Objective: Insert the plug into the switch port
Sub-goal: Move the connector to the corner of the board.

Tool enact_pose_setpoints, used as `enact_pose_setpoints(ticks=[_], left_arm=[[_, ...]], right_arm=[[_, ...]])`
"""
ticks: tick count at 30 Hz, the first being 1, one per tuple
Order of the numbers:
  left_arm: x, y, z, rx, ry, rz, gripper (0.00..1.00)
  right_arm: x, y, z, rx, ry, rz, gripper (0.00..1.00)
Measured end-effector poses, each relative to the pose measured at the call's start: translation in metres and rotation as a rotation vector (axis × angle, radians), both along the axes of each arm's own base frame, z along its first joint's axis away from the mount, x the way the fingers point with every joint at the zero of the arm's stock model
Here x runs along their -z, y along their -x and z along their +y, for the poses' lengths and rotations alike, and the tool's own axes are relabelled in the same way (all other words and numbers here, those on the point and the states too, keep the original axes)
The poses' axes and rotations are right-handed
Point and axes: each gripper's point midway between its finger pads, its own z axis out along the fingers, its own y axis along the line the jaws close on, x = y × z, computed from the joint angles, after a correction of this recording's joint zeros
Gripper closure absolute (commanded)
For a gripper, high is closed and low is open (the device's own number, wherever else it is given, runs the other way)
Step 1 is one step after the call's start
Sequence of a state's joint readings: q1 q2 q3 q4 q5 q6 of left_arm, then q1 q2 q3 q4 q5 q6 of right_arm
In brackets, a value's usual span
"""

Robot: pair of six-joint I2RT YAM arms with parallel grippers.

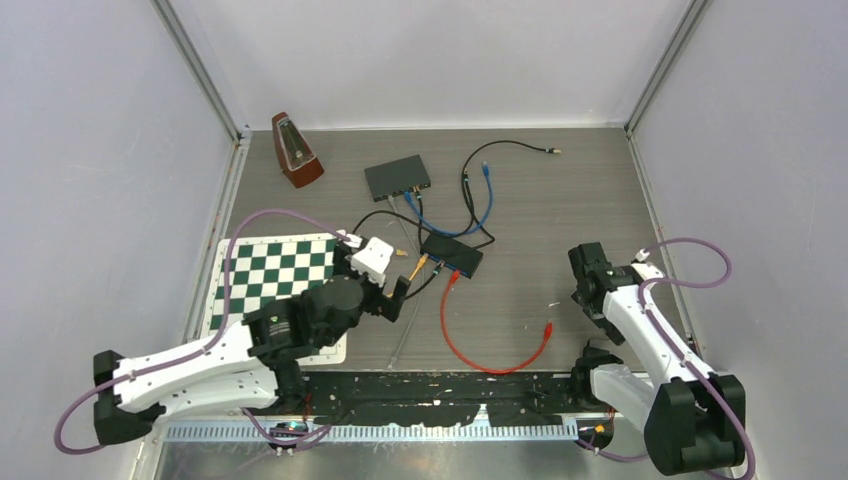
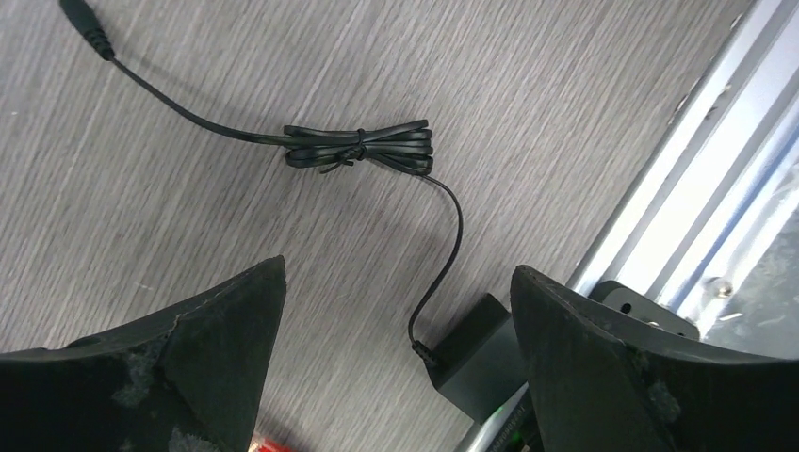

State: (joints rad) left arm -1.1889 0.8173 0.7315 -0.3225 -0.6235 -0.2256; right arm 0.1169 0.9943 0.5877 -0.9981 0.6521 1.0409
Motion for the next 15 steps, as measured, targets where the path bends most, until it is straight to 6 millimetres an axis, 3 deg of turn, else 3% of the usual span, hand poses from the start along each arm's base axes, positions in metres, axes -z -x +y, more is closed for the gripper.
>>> enact_pose_setpoints(ticks=[4, 10, 15], left_arm=[[-0.018, 0.010, 0.021, 0.041, -0.014, -0.037, 0.02], [-0.049, 0.008, 0.056, 0.003, -0.025, -0.163, 0.01], [-0.048, -0.001, 0.080, -0.063, -0.166, -0.233, 0.00]], right_arm=[[0.014, 0.001, -0.002, 0.042, -0.030, -0.008, 0.05], [0.031, -0.010, 0.002, 0.060, -0.093, -0.008, 0.01], [0.041, -0.025, 0.012, 0.001, -0.157, -0.029, 0.04]])
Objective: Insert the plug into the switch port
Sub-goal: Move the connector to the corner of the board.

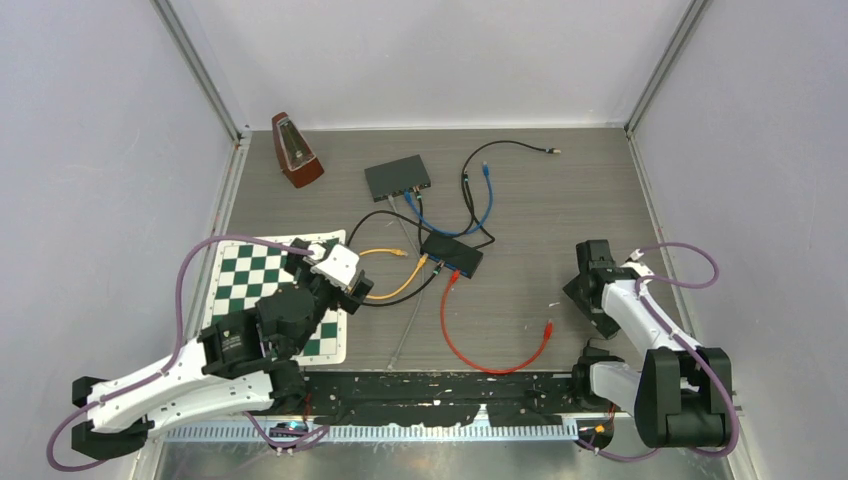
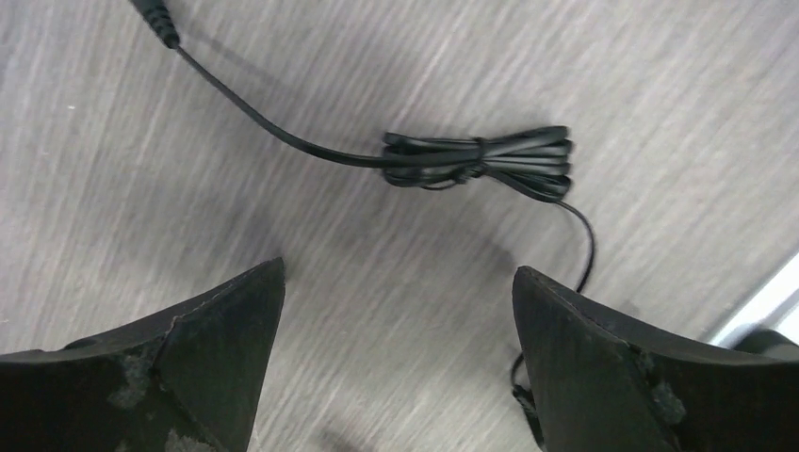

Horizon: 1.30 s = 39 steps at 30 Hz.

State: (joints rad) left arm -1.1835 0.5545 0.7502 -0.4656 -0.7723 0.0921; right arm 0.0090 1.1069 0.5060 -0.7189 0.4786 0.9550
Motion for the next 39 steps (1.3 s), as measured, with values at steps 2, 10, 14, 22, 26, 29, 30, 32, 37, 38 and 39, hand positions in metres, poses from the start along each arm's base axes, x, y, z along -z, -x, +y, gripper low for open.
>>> enact_pose_setpoints(ticks=[2, 10, 14, 22, 26, 29, 30, 32, 37, 38, 39], left_arm=[[0.006, -0.003, 0.008, -0.026, -0.063, -0.012, 0.00], [0.039, -0.008, 0.026, -0.072, -0.280, -0.035, 0.00], [0.037, -0.008, 0.031, -0.093, -0.279, -0.046, 0.01], [0.036, -0.004, 0.042, -0.099, -0.206, -0.081, 0.00], [0.035, -0.004, 0.044, -0.100, -0.176, -0.095, 0.00], [0.037, -0.005, 0.042, -0.099, -0.191, -0.090, 0.00], [0.039, -0.005, 0.042, -0.100, -0.201, -0.085, 0.00], [0.042, -0.006, 0.041, -0.102, -0.218, -0.077, 0.00], [0.045, -0.006, 0.041, -0.102, -0.233, -0.069, 0.00], [0.045, -0.006, 0.041, -0.103, -0.232, -0.069, 0.00], [0.045, -0.006, 0.041, -0.102, -0.231, -0.069, 0.00]], right_arm=[[0.002, -0.007, 0.004, -0.008, -0.037, -0.026, 0.06], [0.003, -0.022, 0.013, -0.122, -0.094, -0.076, 0.17], [-0.001, -0.049, 0.029, -0.240, -0.159, -0.158, 0.26], [-0.011, -0.117, 0.093, -0.605, -0.420, -0.299, 0.38], [-0.012, -0.135, 0.115, -0.786, -0.510, -0.297, 0.44], [-0.011, -0.144, 0.127, -0.908, -0.553, -0.294, 0.46], [-0.011, -0.145, 0.129, -0.935, -0.556, -0.292, 0.47], [-0.011, -0.143, 0.128, -0.959, -0.545, -0.278, 0.48], [-0.016, -0.125, 0.107, -0.849, -0.467, -0.195, 0.45], [-0.021, -0.122, 0.101, -0.802, -0.455, -0.199, 0.43], [-0.028, -0.120, 0.093, -0.748, -0.440, -0.214, 0.39]])
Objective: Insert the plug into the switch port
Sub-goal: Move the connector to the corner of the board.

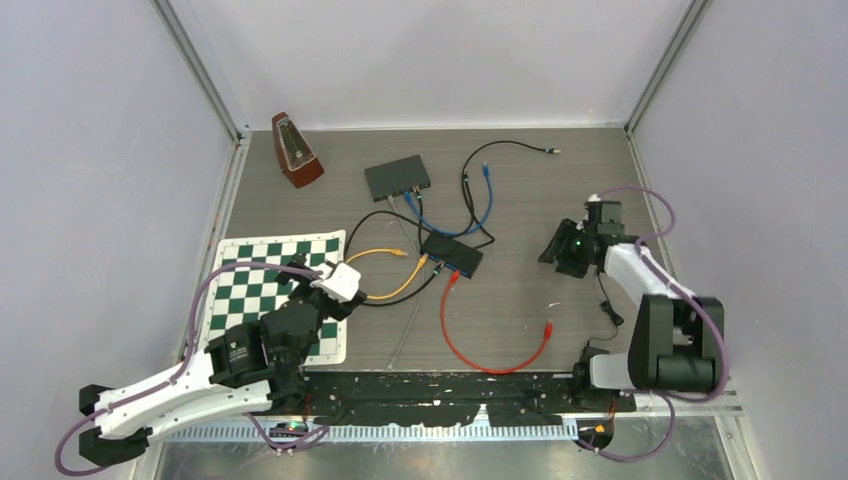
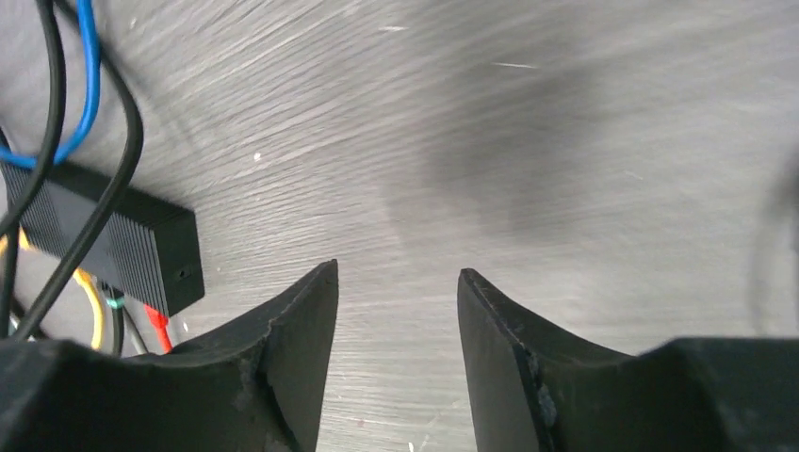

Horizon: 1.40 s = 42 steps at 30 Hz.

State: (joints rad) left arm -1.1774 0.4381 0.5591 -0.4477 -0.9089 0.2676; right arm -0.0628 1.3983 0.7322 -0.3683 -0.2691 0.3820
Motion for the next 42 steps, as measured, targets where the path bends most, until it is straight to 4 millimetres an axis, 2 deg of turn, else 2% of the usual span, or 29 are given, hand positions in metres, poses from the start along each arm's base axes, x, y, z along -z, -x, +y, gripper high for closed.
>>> enact_pose_setpoints(ticks=[4, 9, 14, 17, 22, 27, 30, 34, 37, 38, 42], left_arm=[[-0.003, 0.002, 0.003, 0.001, 0.024, -0.008, 0.00], [-0.010, 0.004, 0.007, 0.010, 0.074, -0.026, 0.00], [-0.013, 0.003, 0.005, 0.008, 0.106, -0.045, 0.01], [-0.007, 0.000, 0.003, 0.000, 0.085, -0.051, 0.01], [0.000, -0.005, -0.002, -0.003, 0.043, -0.079, 0.02], [0.000, -0.008, -0.004, -0.001, 0.025, -0.110, 0.03], [-0.002, -0.009, -0.002, -0.014, 0.016, -0.124, 0.03], [-0.003, -0.012, -0.003, -0.025, -0.011, -0.130, 0.05], [-0.001, -0.013, -0.005, -0.025, -0.040, -0.129, 0.05], [-0.001, -0.013, -0.005, -0.026, -0.046, -0.128, 0.05], [-0.002, -0.013, -0.004, -0.030, -0.041, -0.132, 0.05]], right_arm=[[-0.018, 0.017, -0.036, 0.229, 0.060, -0.022, 0.29], [-0.029, 0.043, -0.077, 0.484, 0.197, 0.011, 0.22], [-0.022, 0.076, -0.112, 0.761, 0.255, 0.110, 0.19], [-0.014, 0.096, -0.121, 0.899, 0.263, 0.180, 0.16], [-0.001, 0.109, -0.132, 1.006, 0.263, 0.261, 0.16], [0.020, 0.118, -0.138, 1.051, 0.251, 0.305, 0.20], [0.029, 0.117, -0.138, 1.055, 0.240, 0.306, 0.24], [0.032, 0.110, -0.142, 1.030, 0.242, 0.293, 0.39], [0.031, 0.099, -0.145, 1.006, 0.232, 0.256, 0.52], [0.030, 0.093, -0.146, 0.998, 0.221, 0.228, 0.58], [0.028, 0.060, -0.141, 0.947, 0.126, 0.097, 0.72]])
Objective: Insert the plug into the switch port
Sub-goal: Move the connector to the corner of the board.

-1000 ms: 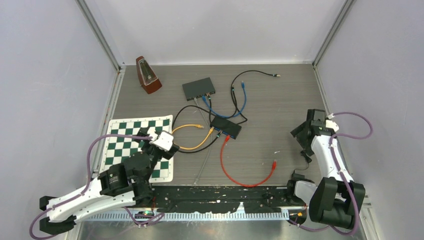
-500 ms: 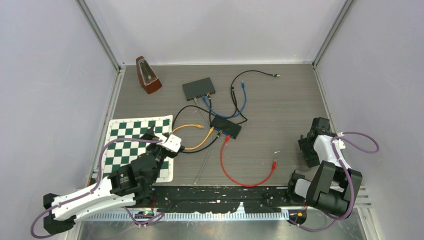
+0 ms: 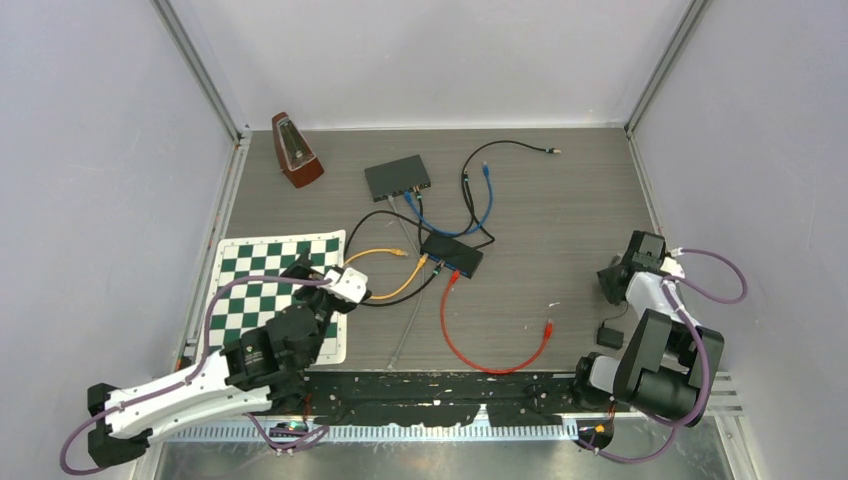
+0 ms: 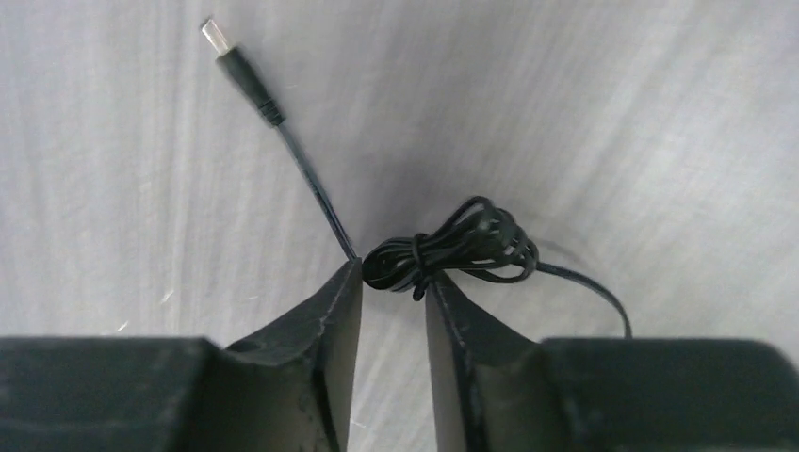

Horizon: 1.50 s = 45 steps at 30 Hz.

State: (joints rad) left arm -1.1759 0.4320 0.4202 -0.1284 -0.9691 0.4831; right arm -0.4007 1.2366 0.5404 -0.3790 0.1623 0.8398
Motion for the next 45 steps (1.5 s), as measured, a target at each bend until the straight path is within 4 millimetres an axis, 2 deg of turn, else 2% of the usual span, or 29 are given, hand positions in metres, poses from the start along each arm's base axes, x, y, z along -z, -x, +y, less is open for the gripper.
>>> enact_pose_setpoints(ticks=[4, 7, 10, 13, 16, 20, 24, 26, 28, 31, 35, 37, 38, 41, 45], left_arm=[[-0.005, 0.002, 0.005, 0.000, 0.040, -0.011, 0.06], [-0.008, 0.004, 0.009, -0.001, 0.074, -0.017, 0.06], [-0.007, 0.005, 0.011, -0.003, 0.078, -0.012, 0.06], [-0.006, 0.006, 0.013, -0.007, 0.072, -0.007, 0.05], [-0.007, 0.007, 0.016, -0.012, 0.083, -0.010, 0.05], [-0.011, 0.009, 0.020, -0.013, 0.126, -0.019, 0.05], [-0.013, 0.010, 0.022, -0.012, 0.148, -0.021, 0.03], [-0.014, 0.010, 0.021, -0.012, 0.166, -0.016, 0.01], [-0.016, 0.011, 0.022, -0.014, 0.200, -0.005, 0.00], [-0.025, 0.012, 0.020, -0.010, 0.269, 0.027, 0.01], [-0.042, 0.012, 0.014, 0.001, 0.404, 0.086, 0.00], [-0.043, 0.012, 0.005, 0.023, 0.453, 0.143, 0.01], [-0.042, 0.011, 0.000, 0.030, 0.466, 0.174, 0.00], [-0.033, 0.004, -0.015, 0.031, 0.489, 0.299, 0.01], [-0.022, -0.011, -0.031, 0.021, 0.553, 0.483, 0.07]], right_arm=[[-0.001, -0.025, 0.020, -0.094, -0.069, -0.135, 0.78], [-0.002, -0.039, 0.049, -0.202, -0.134, -0.212, 0.78], [-0.004, -0.046, 0.091, -0.356, -0.185, -0.233, 0.76], [-0.009, -0.048, 0.143, -0.556, -0.217, -0.232, 0.75], [-0.013, -0.050, 0.173, -0.683, -0.229, -0.221, 0.73], [-0.010, -0.049, 0.182, -0.760, -0.223, -0.185, 0.66], [-0.006, -0.034, 0.181, -0.819, -0.217, -0.132, 0.61], [-0.012, -0.027, 0.183, -0.884, -0.206, -0.132, 0.56], [-0.024, -0.024, 0.187, -0.964, -0.190, -0.169, 0.54], [-0.054, -0.027, 0.192, -1.127, -0.125, -0.243, 0.52], [-0.096, -0.049, 0.192, -1.291, -0.001, -0.299, 0.53], [-0.117, -0.065, 0.195, -1.401, 0.086, -0.352, 0.53], [-0.120, -0.068, 0.196, -1.439, 0.114, -0.366, 0.53], [-0.118, -0.066, 0.209, -1.615, 0.191, -0.395, 0.51], [-0.099, -0.050, 0.235, -1.897, 0.266, -0.432, 0.52]])
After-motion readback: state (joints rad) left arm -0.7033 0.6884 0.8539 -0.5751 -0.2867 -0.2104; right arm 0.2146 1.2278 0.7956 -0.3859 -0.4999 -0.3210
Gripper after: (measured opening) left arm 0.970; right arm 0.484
